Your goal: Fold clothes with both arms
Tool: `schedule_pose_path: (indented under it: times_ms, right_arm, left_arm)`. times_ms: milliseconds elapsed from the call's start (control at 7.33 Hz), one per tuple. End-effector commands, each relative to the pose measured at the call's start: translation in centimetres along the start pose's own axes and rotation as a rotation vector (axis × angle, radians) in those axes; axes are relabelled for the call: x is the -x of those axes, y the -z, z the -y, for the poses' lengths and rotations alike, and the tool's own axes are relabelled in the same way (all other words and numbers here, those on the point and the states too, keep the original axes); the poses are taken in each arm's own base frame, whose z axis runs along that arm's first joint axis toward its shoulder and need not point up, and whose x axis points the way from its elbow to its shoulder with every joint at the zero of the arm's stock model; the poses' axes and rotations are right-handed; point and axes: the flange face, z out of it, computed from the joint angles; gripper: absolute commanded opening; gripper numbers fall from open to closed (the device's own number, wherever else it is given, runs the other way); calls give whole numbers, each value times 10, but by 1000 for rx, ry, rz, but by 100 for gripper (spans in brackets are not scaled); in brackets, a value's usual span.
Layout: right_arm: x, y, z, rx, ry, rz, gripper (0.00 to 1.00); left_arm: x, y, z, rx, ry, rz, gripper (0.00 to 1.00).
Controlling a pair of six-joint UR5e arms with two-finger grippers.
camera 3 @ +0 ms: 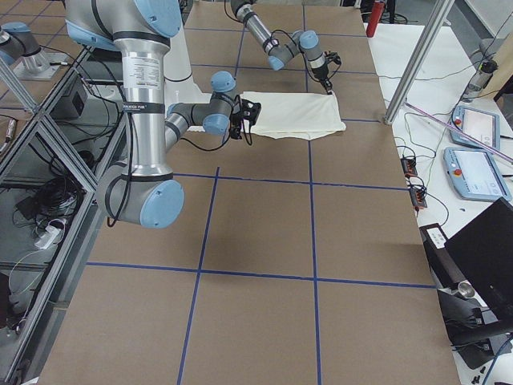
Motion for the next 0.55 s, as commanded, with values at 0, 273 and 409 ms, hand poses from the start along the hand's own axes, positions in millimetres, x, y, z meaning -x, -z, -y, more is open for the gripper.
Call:
schedule_pose_path:
  times_ms: [0,273,409]
  right_arm:
    - [0,-3,2,-19,2,-1,100]
    - [14,-14,5,-24,8,-5,100]
    - [33,-19,15,-43,1,-11,100]
  left_arm:
    - [-1,-5,7,-13,-14,-26,98]
    - [0,2,26,-31,-37,-32,100]
    - [0,19,53,-26,-104,-34,100]
